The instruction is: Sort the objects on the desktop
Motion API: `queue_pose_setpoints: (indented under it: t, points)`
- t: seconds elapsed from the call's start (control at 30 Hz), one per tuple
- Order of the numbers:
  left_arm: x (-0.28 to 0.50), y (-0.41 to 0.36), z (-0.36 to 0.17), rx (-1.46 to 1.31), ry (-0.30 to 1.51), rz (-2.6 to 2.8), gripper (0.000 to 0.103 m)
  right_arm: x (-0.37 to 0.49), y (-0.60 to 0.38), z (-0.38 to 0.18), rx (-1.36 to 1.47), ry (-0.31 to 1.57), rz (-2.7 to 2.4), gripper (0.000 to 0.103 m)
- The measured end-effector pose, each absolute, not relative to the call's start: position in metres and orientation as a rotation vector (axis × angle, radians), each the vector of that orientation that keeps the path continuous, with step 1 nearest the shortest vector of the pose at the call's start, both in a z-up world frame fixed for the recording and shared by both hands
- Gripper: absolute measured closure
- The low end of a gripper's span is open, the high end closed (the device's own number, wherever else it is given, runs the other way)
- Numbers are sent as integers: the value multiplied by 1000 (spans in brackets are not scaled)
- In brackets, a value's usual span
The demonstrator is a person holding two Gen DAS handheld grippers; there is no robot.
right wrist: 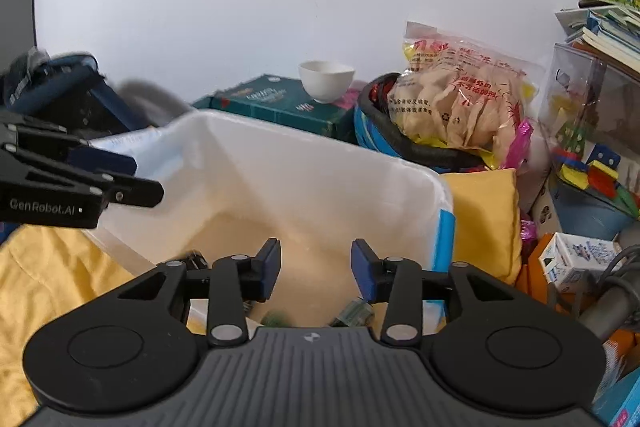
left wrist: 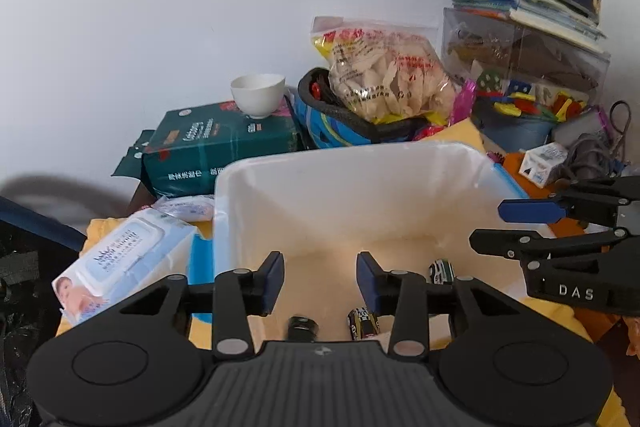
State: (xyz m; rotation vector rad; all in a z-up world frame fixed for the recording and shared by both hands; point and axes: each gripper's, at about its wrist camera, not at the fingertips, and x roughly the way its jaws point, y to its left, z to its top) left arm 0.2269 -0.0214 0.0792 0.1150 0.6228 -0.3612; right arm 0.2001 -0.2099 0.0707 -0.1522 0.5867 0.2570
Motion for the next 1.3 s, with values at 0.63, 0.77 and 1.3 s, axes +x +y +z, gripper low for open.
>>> queue_pose_setpoints:
  t: [0.63,0.77,1.3]
  points:
    - [83,7,14,16,793,-396,31,92,-212,22,-141,762,410,76]
    - [58,-2,-10,51,858,-422,33,60,-196,6,-190,792,505,77]
    - [59,-36,-26,205,835,-455,53,25,-161,-32,-483,806,542,76]
